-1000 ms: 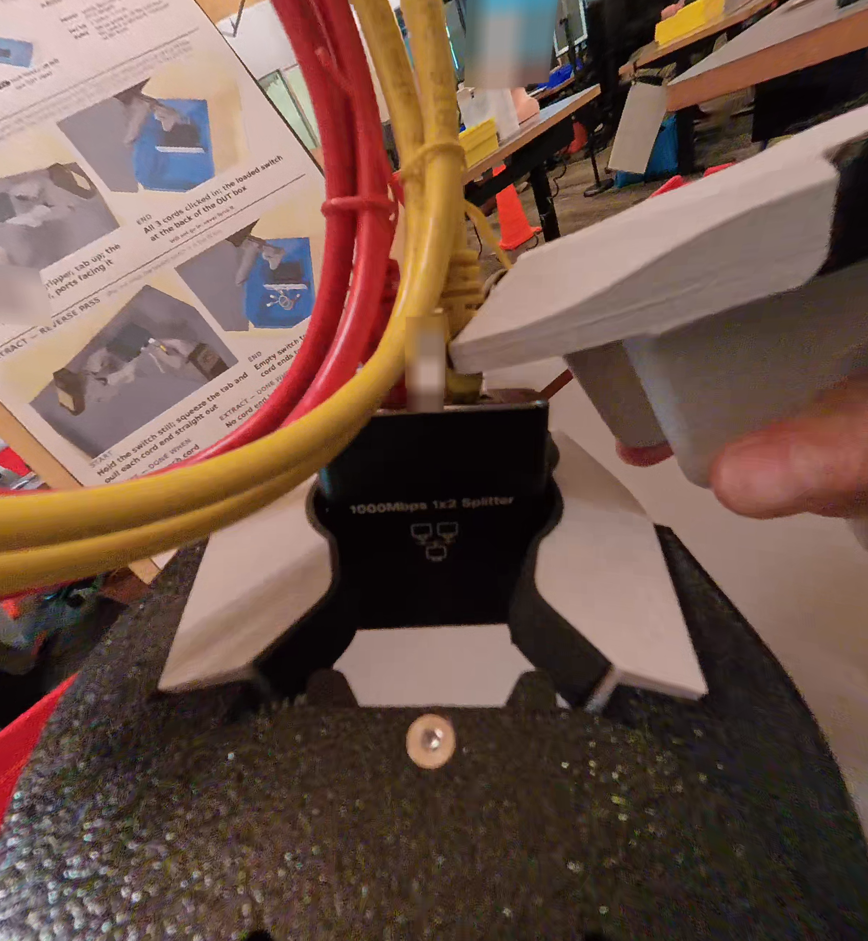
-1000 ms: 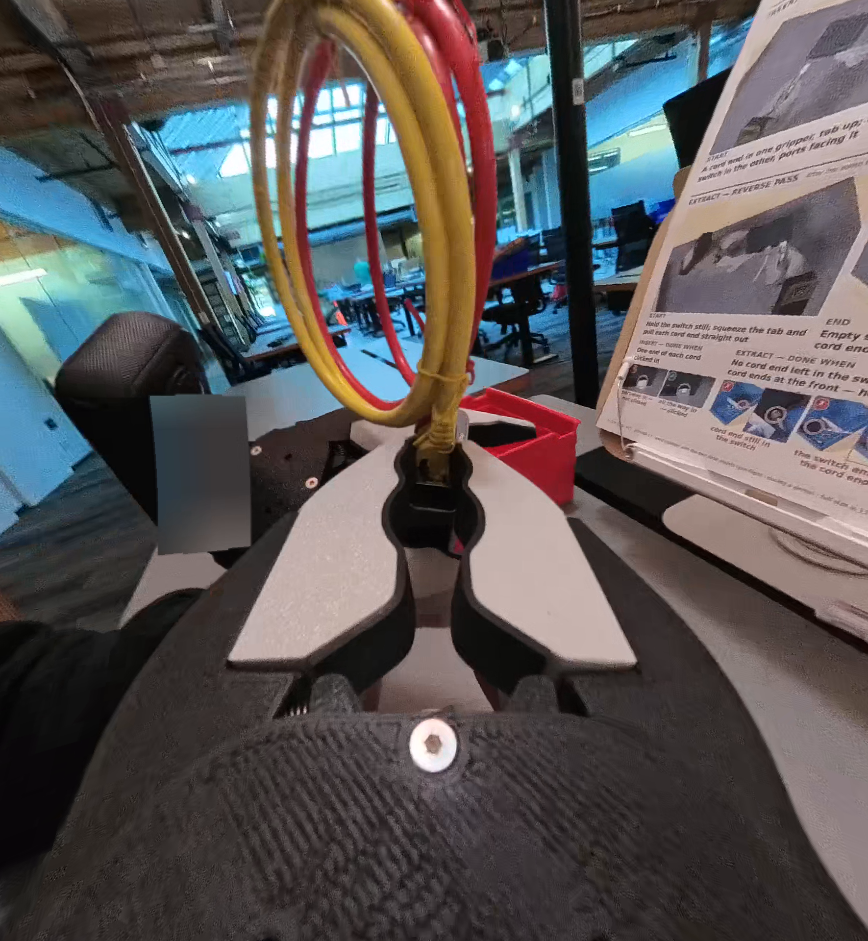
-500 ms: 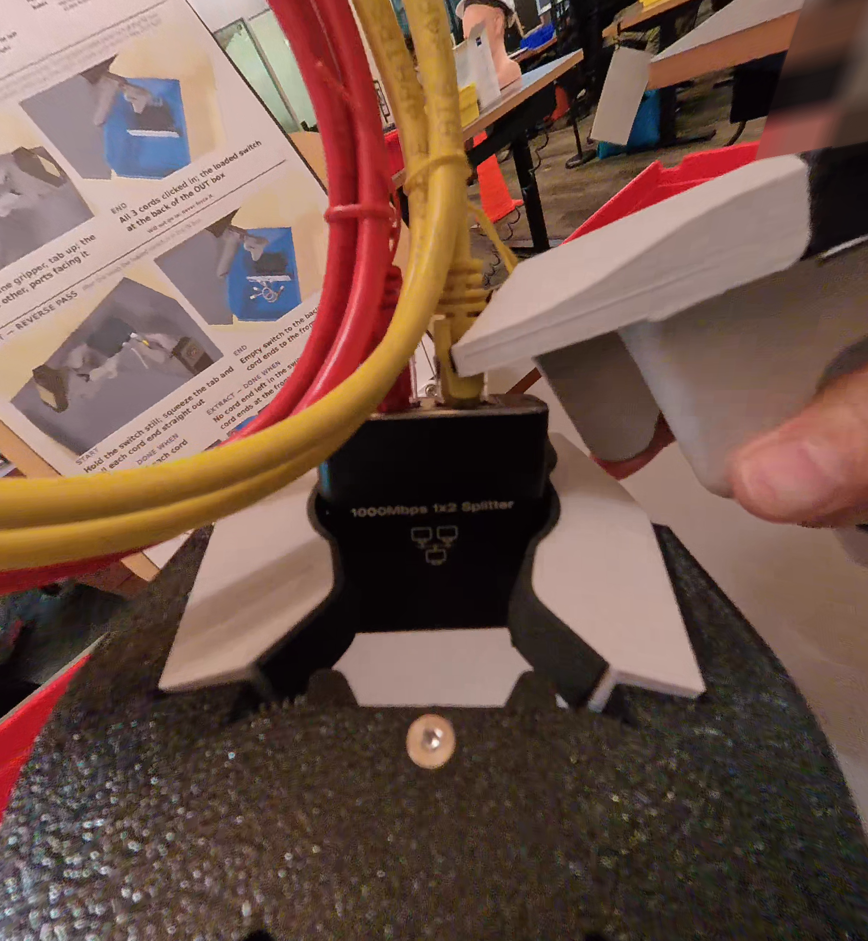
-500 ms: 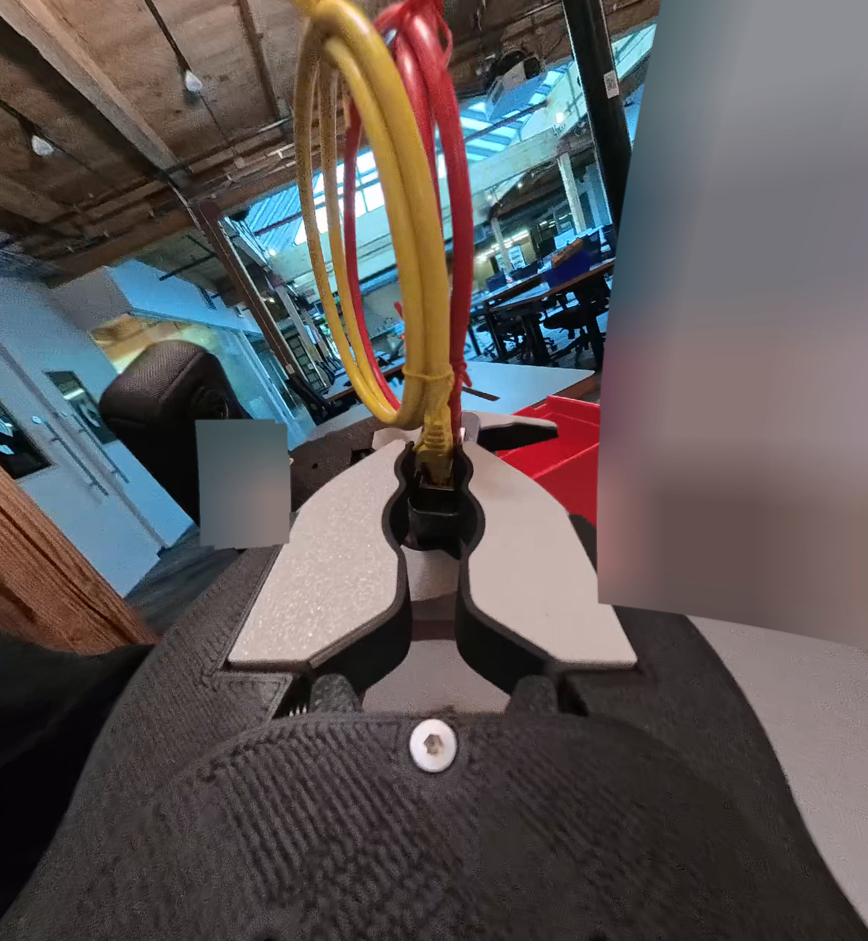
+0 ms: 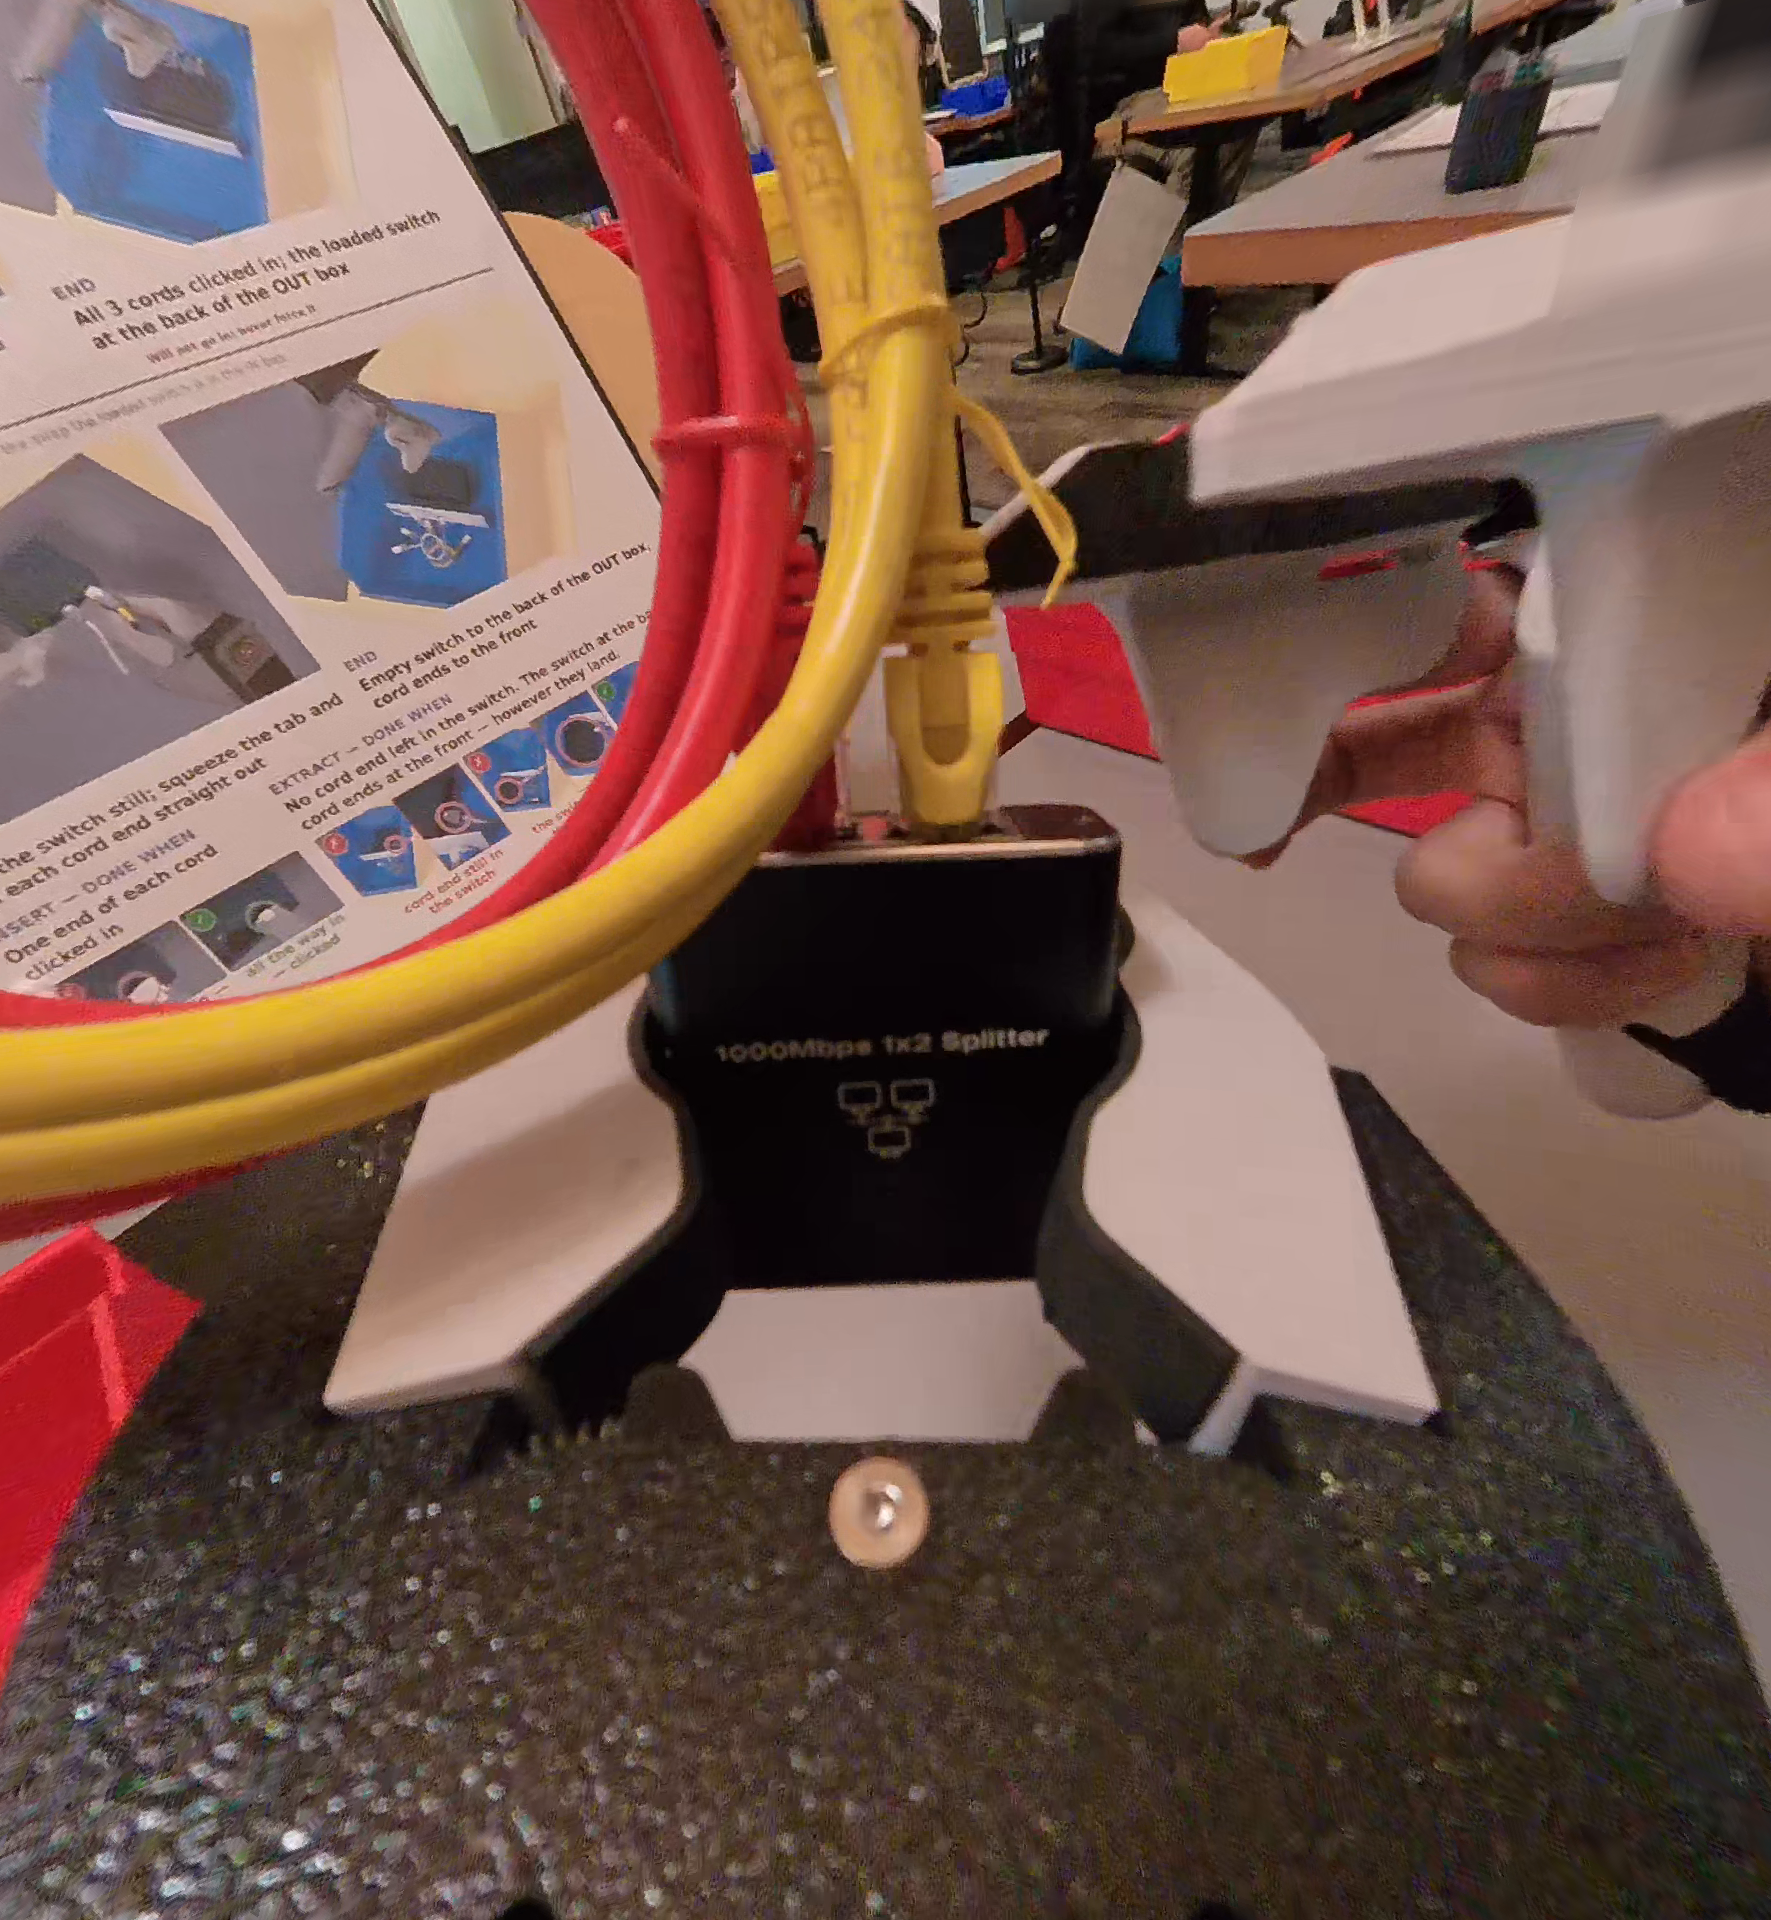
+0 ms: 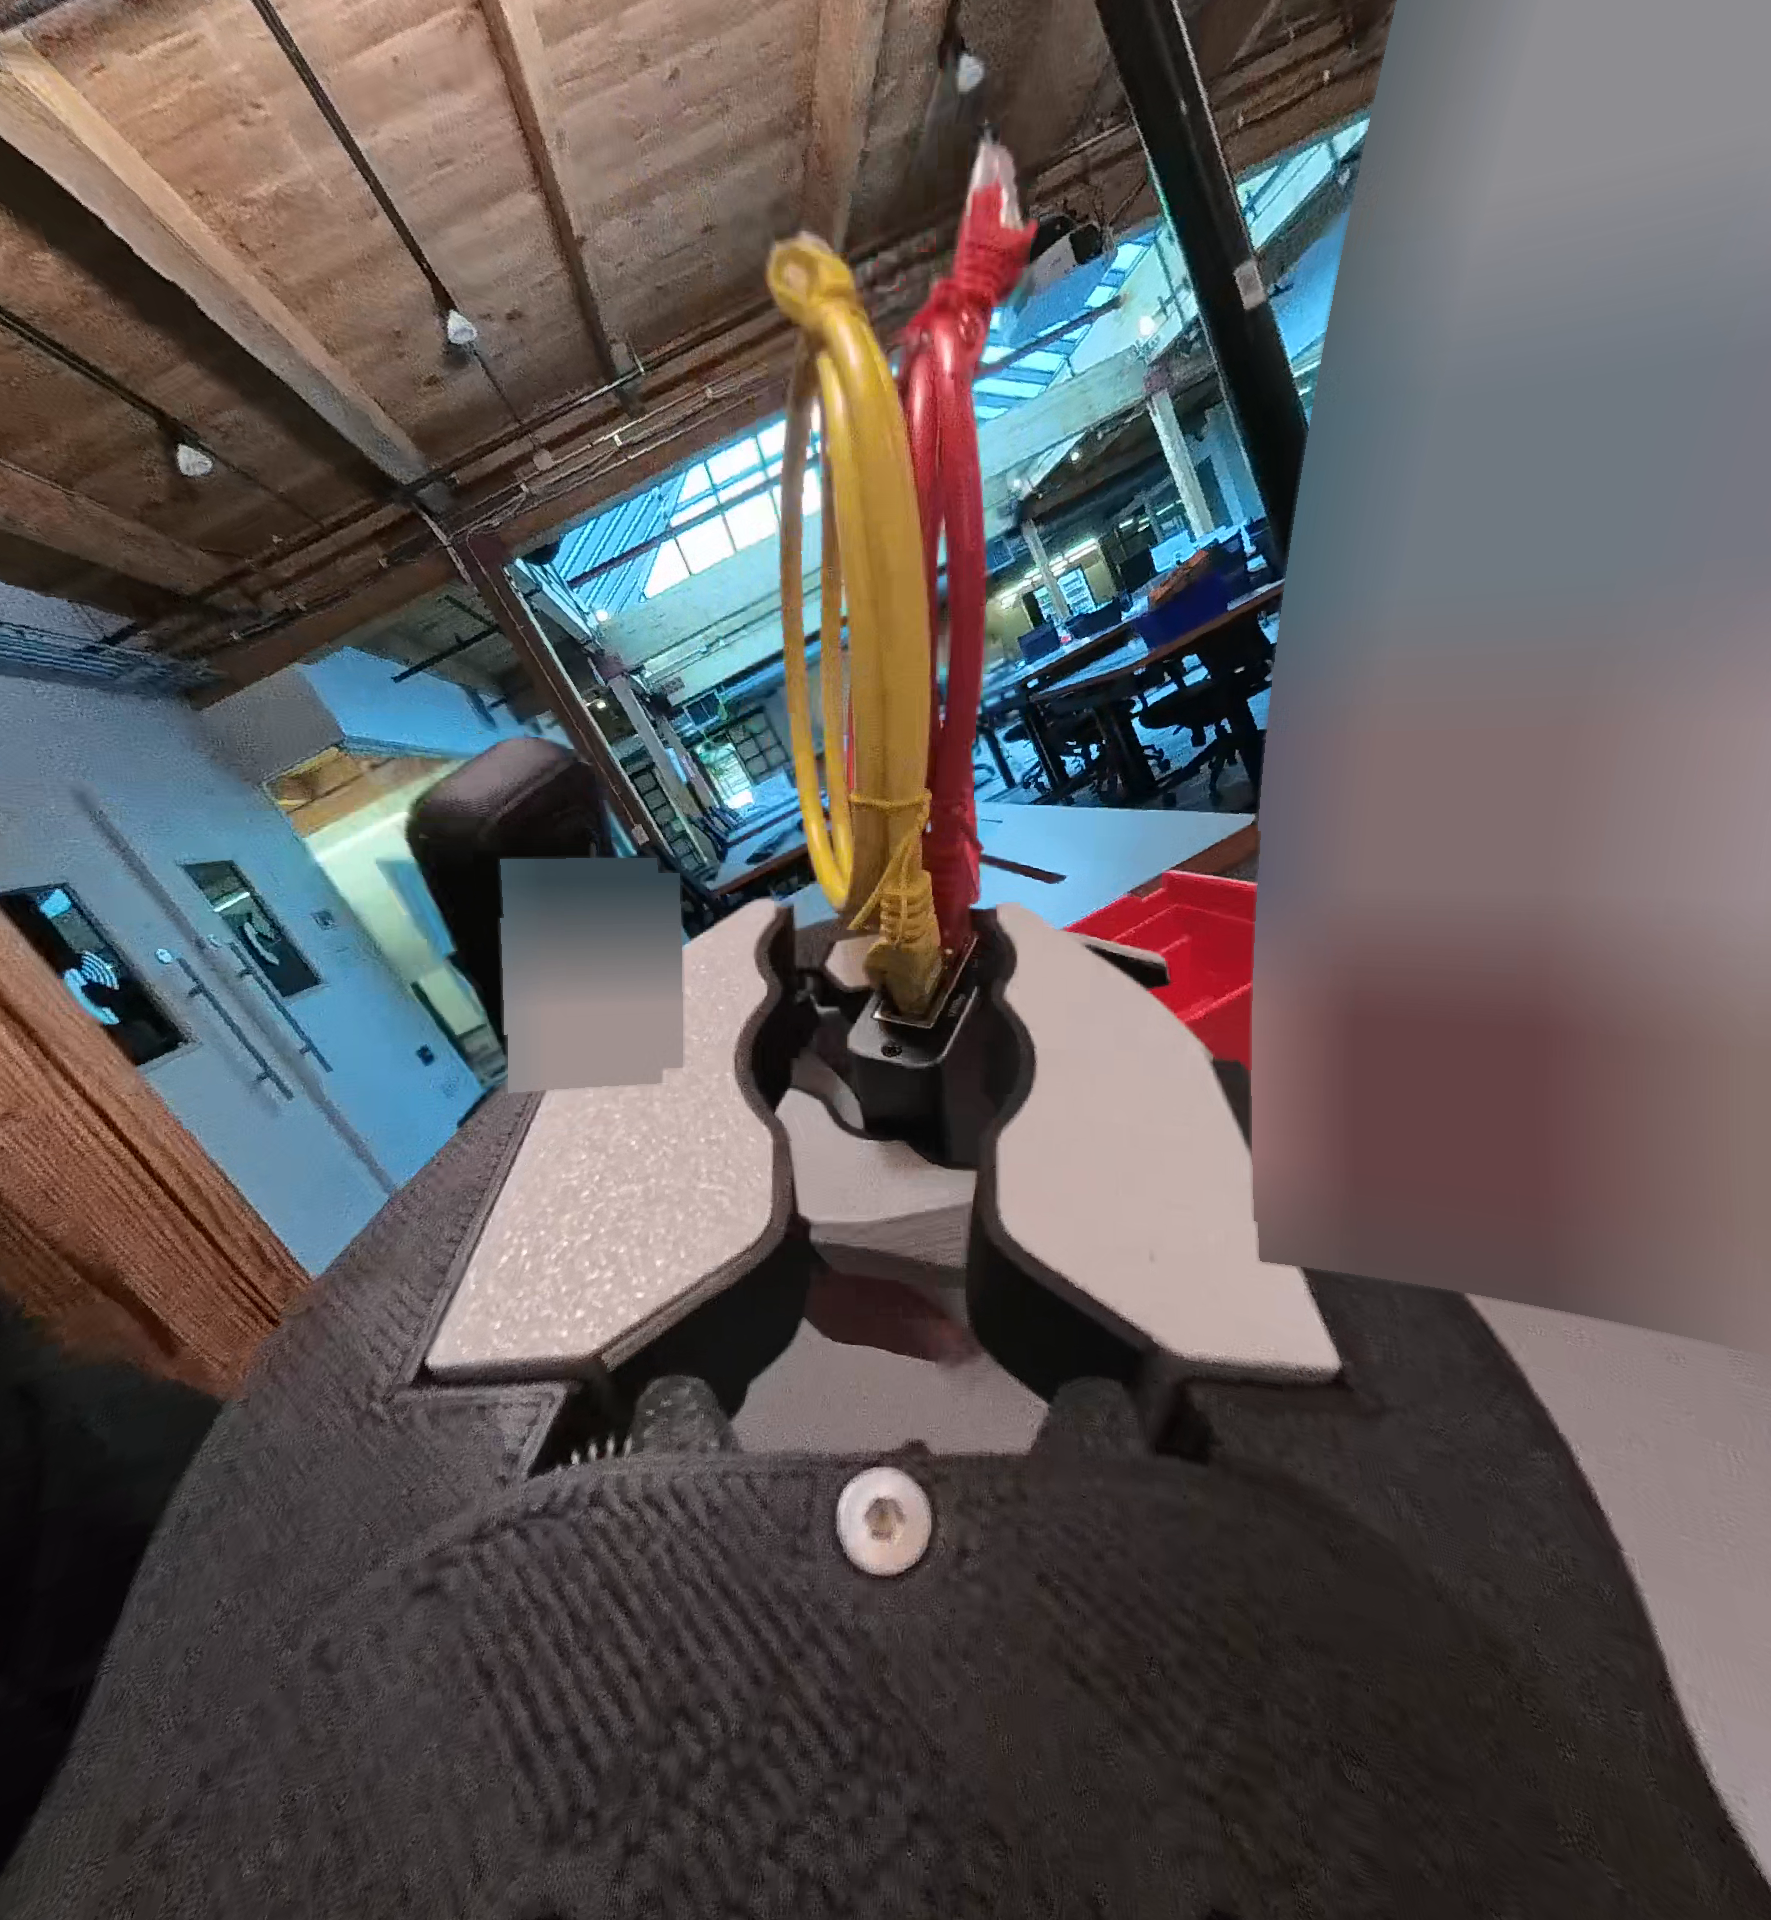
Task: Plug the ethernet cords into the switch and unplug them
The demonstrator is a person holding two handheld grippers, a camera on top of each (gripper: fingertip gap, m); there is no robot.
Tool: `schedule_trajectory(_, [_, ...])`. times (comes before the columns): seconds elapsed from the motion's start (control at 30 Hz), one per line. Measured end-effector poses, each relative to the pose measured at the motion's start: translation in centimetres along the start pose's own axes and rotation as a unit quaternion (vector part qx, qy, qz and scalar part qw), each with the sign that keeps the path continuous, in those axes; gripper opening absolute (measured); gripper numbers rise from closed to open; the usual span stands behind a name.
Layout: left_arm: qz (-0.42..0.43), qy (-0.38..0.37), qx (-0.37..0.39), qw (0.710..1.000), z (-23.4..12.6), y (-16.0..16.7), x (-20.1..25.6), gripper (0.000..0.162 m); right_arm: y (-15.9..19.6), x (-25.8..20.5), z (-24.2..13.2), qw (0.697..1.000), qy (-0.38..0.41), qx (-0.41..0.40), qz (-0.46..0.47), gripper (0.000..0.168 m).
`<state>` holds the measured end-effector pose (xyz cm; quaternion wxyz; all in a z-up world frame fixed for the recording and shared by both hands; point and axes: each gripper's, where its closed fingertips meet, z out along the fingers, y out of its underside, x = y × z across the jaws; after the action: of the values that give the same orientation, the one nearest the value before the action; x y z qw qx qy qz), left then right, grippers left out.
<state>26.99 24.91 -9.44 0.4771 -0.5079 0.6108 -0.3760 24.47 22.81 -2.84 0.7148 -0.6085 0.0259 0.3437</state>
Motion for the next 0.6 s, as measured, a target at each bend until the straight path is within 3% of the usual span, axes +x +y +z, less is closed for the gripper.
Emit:
schedule_trajectory(0.13, [-0.065, 0.071, 0.041, 0.995, -0.8, -1.0, 0.8, 0.076, -2.0, -0.6, -1.3, 0.998, 0.028, 0.025, -0.043, 0.038])
schedule_trajectory(0.27, [-0.132, 0.172, 0.106, 0.970, -2.4, -3.0, 2.1, 0.076, -3.5, -0.7, -2.6, 0.996, 0.046, 0.049, -0.064, 0.037])
schedule_trajectory(0.6, [-0.174, 0.231, 0.139, 0.947, -3.9, -4.4, 2.7, 0.078, -3.4, -0.2, -2.6, 0.995, 0.058, 0.055, -0.066, 0.033])
